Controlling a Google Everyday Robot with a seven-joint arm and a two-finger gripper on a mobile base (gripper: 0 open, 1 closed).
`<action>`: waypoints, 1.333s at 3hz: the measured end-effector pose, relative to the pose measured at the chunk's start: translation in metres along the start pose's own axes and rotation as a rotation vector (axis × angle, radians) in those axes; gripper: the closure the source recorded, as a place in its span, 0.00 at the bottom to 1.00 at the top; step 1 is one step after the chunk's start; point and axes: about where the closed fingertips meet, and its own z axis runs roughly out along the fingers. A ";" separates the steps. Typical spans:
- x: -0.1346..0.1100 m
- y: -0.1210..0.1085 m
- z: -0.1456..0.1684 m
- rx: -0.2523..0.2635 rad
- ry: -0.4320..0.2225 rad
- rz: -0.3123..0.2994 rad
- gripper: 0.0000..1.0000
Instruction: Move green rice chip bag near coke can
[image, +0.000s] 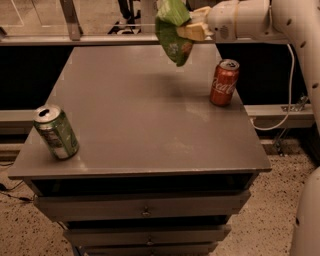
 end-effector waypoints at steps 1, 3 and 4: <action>0.025 -0.012 -0.015 0.007 0.061 -0.014 1.00; 0.046 -0.013 -0.036 -0.068 0.232 -0.088 1.00; 0.046 -0.003 -0.034 -0.121 0.296 -0.132 1.00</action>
Offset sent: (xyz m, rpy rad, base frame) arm 0.0207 -0.0766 -0.0261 -0.1852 0.0356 -0.0333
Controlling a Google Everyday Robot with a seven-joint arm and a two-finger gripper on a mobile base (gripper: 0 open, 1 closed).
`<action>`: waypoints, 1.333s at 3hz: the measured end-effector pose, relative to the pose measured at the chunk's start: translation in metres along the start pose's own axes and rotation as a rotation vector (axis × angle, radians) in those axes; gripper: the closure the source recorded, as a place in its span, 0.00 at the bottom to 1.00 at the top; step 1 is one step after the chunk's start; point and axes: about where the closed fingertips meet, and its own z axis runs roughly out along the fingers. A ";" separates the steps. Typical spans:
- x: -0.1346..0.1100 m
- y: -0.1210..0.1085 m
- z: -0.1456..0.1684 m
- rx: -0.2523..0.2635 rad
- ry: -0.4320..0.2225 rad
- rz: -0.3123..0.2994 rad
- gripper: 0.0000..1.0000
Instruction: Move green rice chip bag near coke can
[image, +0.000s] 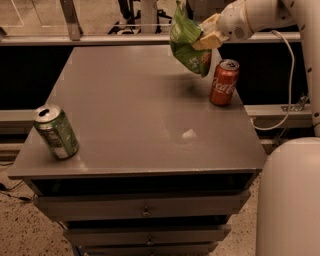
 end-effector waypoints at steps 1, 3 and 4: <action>-0.006 0.010 0.010 -0.051 0.052 -0.047 1.00; -0.005 0.026 0.029 -0.115 0.166 -0.088 0.57; 0.000 0.030 0.030 -0.123 0.203 -0.091 0.35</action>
Offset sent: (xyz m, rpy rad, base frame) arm -0.0179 0.0356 -0.0154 -0.2229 0.0488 0.0973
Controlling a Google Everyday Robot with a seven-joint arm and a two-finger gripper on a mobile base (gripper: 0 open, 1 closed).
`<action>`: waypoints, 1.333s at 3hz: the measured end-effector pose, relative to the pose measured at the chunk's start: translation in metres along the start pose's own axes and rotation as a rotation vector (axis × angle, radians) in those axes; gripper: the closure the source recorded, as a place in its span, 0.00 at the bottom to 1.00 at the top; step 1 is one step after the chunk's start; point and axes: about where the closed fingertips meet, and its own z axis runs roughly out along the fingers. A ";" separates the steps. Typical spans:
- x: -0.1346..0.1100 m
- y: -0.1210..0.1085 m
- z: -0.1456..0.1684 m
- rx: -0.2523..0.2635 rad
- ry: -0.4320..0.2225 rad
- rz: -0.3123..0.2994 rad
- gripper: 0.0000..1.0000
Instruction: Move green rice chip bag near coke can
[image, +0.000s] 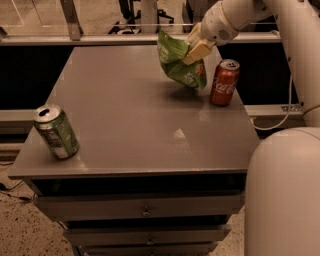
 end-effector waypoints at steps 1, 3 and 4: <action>0.008 0.006 -0.001 -0.004 0.035 0.007 0.11; 0.013 0.017 0.001 -0.010 0.072 0.001 0.00; 0.013 0.019 -0.002 -0.001 0.063 0.007 0.00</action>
Offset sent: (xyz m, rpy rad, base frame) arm -0.0213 -0.0160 -0.0124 -0.0751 0.0220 -0.0310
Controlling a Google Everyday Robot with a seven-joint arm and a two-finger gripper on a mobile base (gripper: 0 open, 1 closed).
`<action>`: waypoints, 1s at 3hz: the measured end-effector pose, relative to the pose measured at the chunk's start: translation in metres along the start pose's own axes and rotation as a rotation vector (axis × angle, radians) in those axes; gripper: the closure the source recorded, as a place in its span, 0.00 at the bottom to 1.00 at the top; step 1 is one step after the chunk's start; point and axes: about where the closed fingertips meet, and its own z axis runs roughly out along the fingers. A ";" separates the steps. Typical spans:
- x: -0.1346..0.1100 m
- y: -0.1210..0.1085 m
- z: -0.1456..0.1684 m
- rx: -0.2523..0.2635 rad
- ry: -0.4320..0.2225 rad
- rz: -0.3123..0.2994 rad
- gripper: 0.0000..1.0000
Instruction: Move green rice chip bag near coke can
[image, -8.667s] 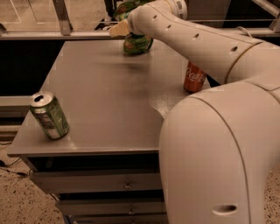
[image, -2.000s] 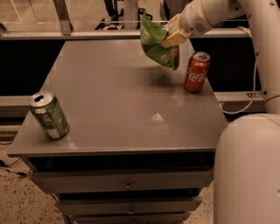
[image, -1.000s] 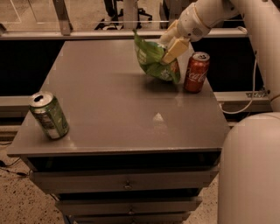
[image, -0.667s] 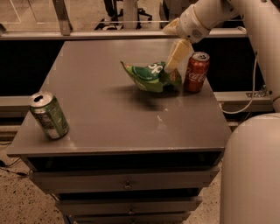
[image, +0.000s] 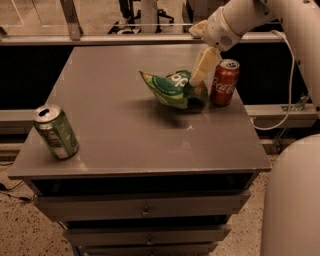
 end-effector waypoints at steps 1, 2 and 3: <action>-0.005 0.004 -0.016 0.019 -0.026 0.007 0.00; 0.007 0.011 -0.052 0.078 -0.080 0.093 0.00; 0.038 0.016 -0.088 0.161 -0.188 0.229 0.00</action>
Offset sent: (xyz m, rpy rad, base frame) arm -0.0483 -0.0736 0.0546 0.1697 -0.0375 -0.1780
